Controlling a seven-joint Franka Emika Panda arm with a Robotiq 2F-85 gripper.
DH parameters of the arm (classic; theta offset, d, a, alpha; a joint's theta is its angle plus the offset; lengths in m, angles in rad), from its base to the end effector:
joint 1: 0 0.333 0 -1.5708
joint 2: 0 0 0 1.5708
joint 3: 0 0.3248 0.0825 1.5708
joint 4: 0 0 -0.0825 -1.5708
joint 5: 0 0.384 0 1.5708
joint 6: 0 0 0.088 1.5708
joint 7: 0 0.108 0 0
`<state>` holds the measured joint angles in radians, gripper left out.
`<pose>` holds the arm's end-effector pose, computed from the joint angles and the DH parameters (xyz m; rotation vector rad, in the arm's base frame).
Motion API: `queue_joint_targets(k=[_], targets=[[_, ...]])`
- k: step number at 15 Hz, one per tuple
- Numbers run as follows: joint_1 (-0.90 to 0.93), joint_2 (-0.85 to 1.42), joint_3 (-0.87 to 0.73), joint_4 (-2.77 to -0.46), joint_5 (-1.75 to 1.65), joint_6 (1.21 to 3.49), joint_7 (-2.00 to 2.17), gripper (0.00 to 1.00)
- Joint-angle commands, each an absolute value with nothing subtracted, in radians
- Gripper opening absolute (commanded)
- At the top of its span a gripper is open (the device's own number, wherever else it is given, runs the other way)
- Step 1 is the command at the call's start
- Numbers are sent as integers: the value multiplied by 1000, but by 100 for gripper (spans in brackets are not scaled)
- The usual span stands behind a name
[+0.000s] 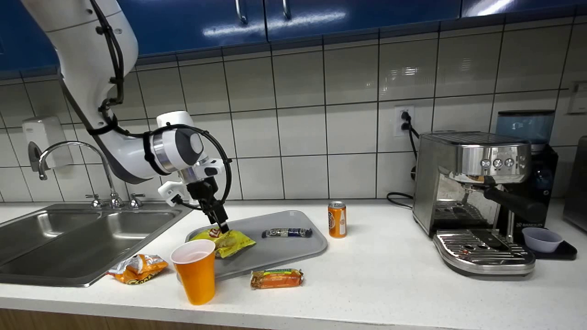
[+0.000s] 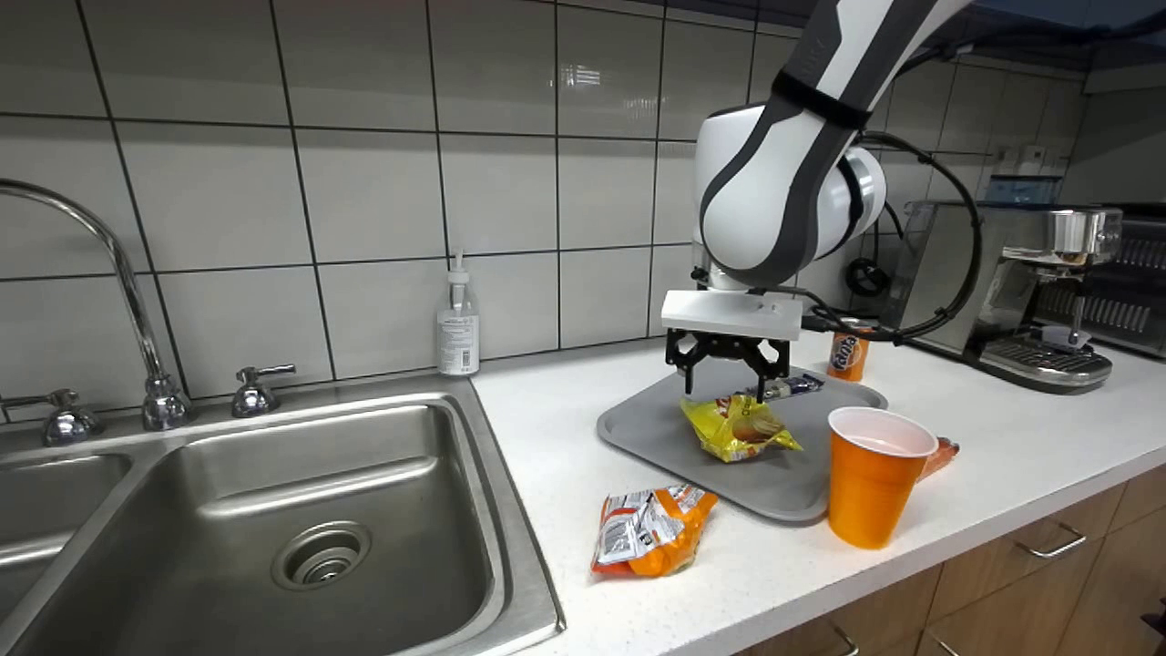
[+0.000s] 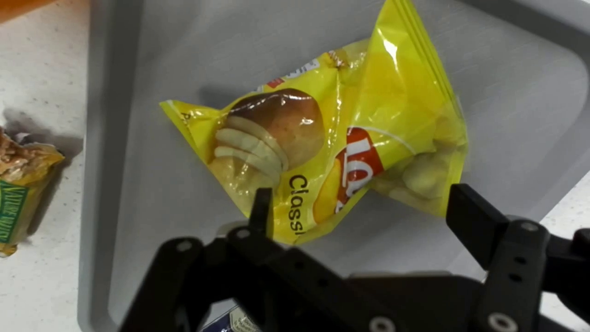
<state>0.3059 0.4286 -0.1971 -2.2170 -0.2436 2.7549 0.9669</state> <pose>0.5601 0.0702 0.2011 2.8834 -0.9158 0.2851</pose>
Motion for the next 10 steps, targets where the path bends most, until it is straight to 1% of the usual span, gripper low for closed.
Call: queue_joint_targets(k=[1,4,6,9,10], targets=[[322,441,-213,-2197,-259,2750,996,66],[322,442,-213,-2197,-257,2751,994,40],[322,442,-214,-2198,-257,2751,995,27],[320,440,-215,-2199,-255,2751,995,3],[320,439,-216,-2199,-254,2751,995,0]])
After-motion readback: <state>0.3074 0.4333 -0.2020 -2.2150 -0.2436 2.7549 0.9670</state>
